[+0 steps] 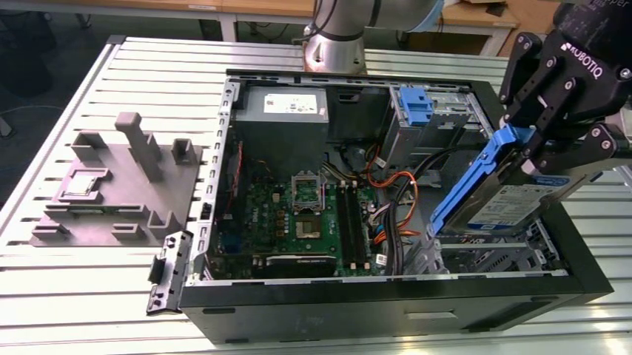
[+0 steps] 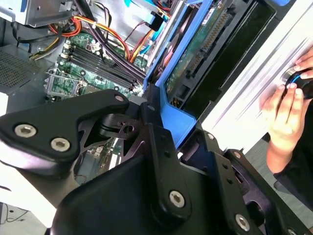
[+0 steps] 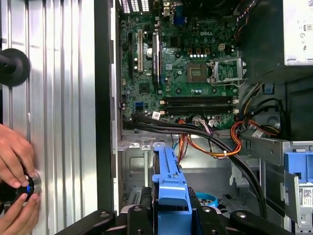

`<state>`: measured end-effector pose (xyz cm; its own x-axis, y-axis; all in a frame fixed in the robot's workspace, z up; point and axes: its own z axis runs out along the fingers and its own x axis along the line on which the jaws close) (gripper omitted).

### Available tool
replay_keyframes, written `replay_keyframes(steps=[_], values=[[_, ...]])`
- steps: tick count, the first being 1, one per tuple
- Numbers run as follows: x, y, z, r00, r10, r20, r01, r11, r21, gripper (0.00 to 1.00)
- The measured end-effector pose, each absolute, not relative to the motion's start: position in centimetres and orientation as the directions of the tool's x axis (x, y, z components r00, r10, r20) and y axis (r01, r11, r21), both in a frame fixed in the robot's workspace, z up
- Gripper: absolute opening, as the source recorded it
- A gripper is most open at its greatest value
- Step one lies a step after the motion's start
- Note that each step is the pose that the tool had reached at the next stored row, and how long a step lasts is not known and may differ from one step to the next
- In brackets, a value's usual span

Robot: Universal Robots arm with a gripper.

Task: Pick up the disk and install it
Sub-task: 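Insert the disk into the insertion slot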

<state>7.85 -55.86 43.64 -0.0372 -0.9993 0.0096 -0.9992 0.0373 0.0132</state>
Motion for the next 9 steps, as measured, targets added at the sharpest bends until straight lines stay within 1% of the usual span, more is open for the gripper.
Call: replay_keyframes(steps=[9], values=[[7.85,-55.87,43.8,-0.037,-0.999,0.009,-0.999,0.037,0.013,0.36]])
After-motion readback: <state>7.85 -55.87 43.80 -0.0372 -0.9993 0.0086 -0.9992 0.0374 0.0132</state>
